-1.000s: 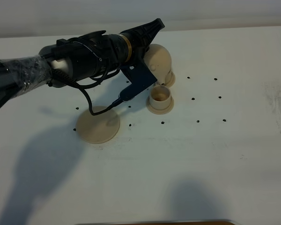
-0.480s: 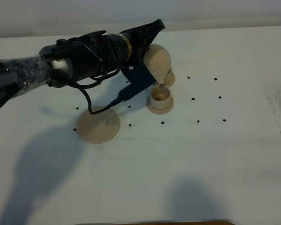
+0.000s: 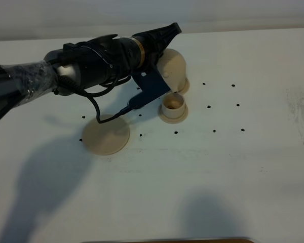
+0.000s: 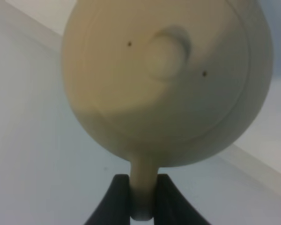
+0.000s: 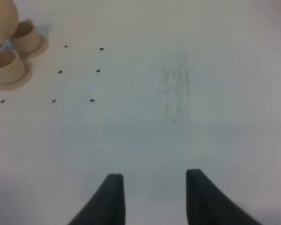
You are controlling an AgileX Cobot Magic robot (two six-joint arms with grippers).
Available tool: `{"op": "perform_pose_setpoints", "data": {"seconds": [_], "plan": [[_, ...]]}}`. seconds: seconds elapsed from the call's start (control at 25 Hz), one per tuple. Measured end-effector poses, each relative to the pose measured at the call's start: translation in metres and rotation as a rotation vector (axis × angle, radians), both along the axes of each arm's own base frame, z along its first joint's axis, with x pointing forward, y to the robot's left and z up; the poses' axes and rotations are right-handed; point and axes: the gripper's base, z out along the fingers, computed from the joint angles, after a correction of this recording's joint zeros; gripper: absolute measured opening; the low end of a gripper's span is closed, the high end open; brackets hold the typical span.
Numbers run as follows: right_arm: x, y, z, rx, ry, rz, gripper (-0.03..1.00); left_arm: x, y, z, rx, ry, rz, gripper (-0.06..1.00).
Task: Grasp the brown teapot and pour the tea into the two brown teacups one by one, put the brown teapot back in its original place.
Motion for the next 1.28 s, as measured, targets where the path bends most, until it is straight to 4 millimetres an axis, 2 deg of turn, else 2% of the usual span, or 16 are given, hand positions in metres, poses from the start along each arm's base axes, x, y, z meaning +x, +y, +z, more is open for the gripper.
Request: {"op": "perform_pose_setpoints", "data": {"seconds": [0.52, 1.28], "plan": [[0.0000, 0.0000, 0.0000, 0.000, 0.000, 0.000, 0.31, -0.0081, 0.0048, -0.0008, 0.025, 0.001, -0.022, 0.17], [0.0000, 0.0000, 0.0000, 0.000, 0.000, 0.000, 0.31, -0.0078, 0.0053, 0.0025, 0.073, -0.038, -0.059, 0.17]]}}
